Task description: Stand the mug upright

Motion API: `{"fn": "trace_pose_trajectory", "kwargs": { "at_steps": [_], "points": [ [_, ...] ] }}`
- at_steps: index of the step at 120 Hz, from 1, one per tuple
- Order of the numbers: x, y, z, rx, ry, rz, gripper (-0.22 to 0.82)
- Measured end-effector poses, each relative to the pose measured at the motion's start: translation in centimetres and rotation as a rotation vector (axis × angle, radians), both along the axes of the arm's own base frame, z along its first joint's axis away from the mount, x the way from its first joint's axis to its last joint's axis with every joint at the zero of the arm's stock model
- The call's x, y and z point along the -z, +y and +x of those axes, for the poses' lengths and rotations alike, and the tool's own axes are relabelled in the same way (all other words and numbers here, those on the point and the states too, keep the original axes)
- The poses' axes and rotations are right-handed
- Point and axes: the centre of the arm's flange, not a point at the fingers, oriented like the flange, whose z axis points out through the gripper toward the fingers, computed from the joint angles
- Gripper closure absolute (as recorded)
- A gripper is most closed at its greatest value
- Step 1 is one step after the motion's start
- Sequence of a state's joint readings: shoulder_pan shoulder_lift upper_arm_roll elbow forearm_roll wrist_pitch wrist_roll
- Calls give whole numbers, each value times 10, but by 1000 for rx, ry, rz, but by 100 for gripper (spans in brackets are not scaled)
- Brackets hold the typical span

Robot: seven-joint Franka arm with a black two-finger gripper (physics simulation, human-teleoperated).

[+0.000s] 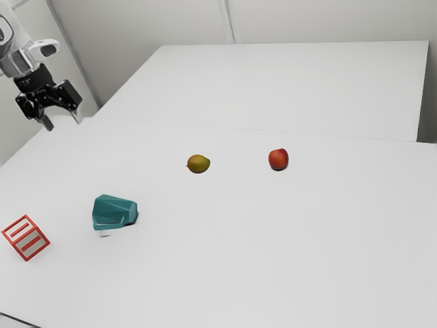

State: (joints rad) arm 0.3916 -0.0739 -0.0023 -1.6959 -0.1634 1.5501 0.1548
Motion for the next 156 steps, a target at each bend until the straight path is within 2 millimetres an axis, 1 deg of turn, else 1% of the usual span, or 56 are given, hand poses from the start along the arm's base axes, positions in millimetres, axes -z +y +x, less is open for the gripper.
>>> {"fn": "trace_pose_trajectory", "kwargs": {
  "at_steps": [17, 30, 46, 58, 69, 89, 104, 112, 128, 141, 156],
  "points": [
    [33, 27, -9, -10, -27, -99, 2],
    [61, 45, -16, -16, -62, -172, 2],
    [104, 62, -30, -34, -114, -276, 2],
    [131, 79, -41, -52, -157, -336, 2],
    [145, 95, -50, -59, -199, -364, 2],
    [178, 116, -63, -70, -263, -428, 2],
    [206, 131, -68, -77, -303, -470, 2],
    [221, 132, -65, -66, -323, -497, 2],
    [243, 117, -49, 2, -339, -530, 2],
    [260, 118, -47, 21, -355, -550, 2],
    [275, 119, -46, 43, -368, -563, 2]
  ]
}}
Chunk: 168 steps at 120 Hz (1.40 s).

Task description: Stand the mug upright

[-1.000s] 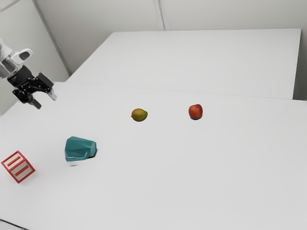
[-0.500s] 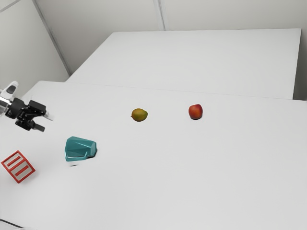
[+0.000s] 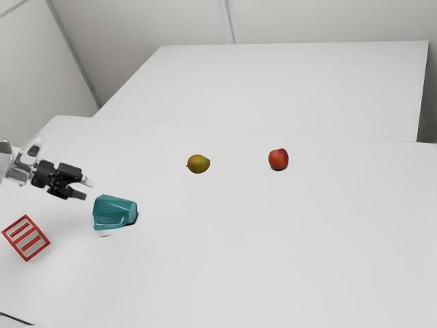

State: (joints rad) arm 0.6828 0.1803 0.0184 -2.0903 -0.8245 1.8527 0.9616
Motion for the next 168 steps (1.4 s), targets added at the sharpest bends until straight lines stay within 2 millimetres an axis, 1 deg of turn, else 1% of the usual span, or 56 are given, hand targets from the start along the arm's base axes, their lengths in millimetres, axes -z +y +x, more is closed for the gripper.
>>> {"fn": "trace_pose_trajectory", "kwargs": {
  "at_steps": [14, 33, 61, 75, 96, 111, 121, 144, 168],
  "points": [
    [13, -2, 2, 9, -13, -20, 2],
    [17, -7, 1, 19, 1, -54, 2],
    [30, -15, 2, 27, 48, -99, 2],
    [34, -18, 3, 30, 61, -111, 2],
    [51, -26, -3, 14, 72, -159, 2],
    [52, -28, -2, 9, 55, -173, 3],
    [52, -29, -2, 7, 42, -179, 9],
    [54, -32, -3, 2, 26, -196, 34],
    [50, -33, -2, 10, 9, -198, 59]
  ]
}}
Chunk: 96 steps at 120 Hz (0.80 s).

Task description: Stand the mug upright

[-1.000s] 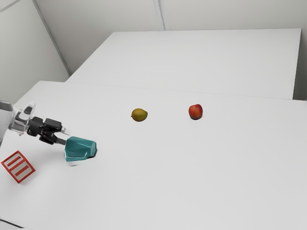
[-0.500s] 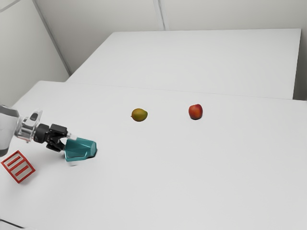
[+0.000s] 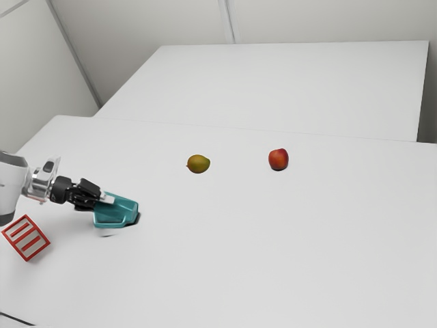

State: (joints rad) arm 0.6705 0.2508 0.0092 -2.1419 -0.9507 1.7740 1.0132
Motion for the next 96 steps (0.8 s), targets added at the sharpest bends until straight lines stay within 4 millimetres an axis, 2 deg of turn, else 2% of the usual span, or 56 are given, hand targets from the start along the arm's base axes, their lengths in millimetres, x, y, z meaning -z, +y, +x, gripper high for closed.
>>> {"fn": "trace_pose_trajectory", "kwargs": {
  "at_steps": [19, 49, 68, 96],
  "points": [
    [-3, -2, 1, 8, -10, 1, 70],
    [-23, -9, 7, 27, -44, 27, 75],
    [-68, -37, 23, 94, -106, 87, 77],
    [-116, -82, 38, 225, -119, 221, 78]
  ]
}}
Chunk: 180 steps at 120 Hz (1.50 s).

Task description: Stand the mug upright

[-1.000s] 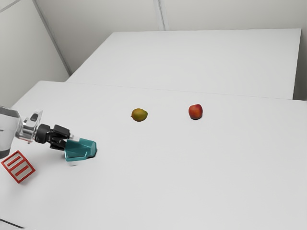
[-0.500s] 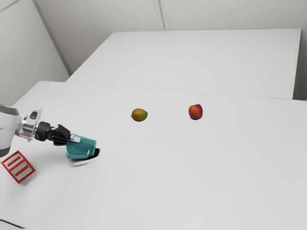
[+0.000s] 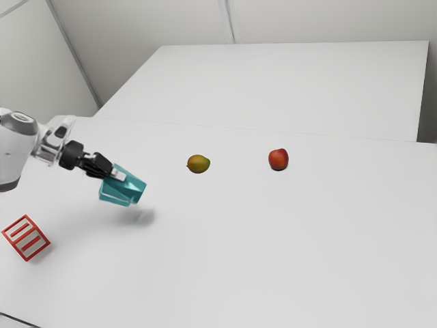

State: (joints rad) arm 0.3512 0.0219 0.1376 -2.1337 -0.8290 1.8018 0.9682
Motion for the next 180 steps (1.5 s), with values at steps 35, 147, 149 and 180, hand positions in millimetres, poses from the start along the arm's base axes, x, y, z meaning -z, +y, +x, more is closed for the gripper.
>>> {"fn": "trace_pose_trajectory", "kwargs": {
  "at_steps": [35, 147, 149, 180],
  "points": [
    [-57, -57, 6, 146, 41, 290, 78],
    [-51, -188, -8, -36, 152, 731, 78],
    [-50, -188, -7, -42, 149, 733, 78],
    [-33, -195, 2, -125, 126, 737, 78]
  ]
}}
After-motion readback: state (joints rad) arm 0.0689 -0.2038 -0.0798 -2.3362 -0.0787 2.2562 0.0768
